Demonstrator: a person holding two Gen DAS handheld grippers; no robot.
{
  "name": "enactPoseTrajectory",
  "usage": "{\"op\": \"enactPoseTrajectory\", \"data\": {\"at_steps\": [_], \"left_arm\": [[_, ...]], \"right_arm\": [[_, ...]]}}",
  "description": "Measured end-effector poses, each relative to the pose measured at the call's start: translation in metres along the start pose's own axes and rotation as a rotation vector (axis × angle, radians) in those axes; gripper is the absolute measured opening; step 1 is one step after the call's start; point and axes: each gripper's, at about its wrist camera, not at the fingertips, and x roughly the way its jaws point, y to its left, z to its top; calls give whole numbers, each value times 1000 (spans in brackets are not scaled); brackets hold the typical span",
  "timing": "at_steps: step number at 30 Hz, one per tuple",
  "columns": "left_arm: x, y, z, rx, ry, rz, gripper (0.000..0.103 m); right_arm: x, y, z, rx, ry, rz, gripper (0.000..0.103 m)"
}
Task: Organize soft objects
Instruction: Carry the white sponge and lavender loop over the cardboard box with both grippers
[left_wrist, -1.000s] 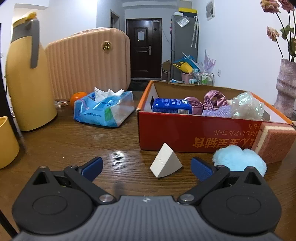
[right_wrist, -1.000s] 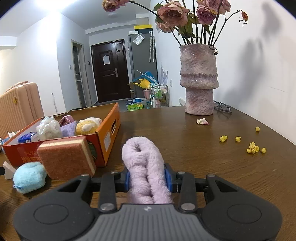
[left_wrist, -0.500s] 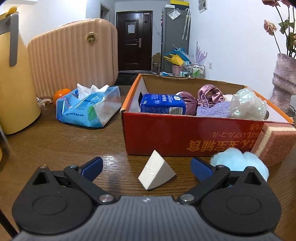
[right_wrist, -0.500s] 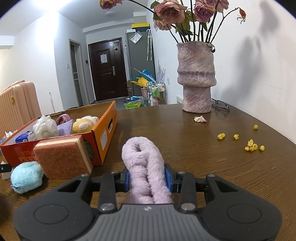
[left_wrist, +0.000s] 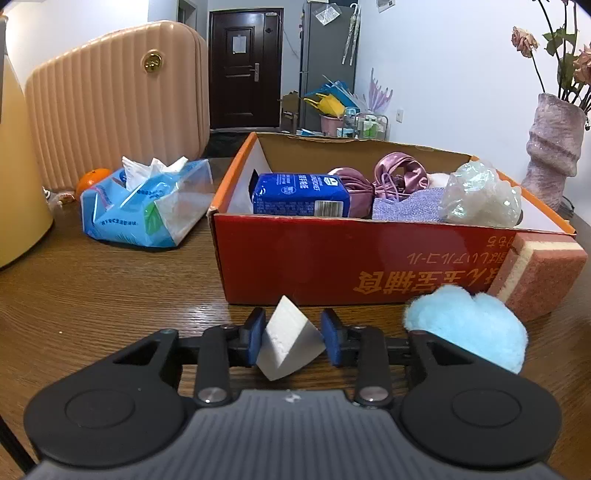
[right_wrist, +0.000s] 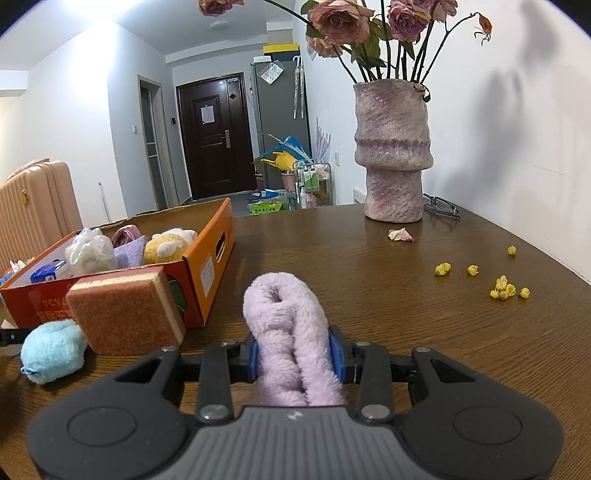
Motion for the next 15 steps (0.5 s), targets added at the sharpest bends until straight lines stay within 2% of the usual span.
{"op": "enactPoseTrajectory", "data": {"at_steps": [15], "left_arm": [[-11, -1, 1, 4, -62, 20, 28]], "right_arm": [[-2, 0, 2, -1, -10, -4, 35]]}}
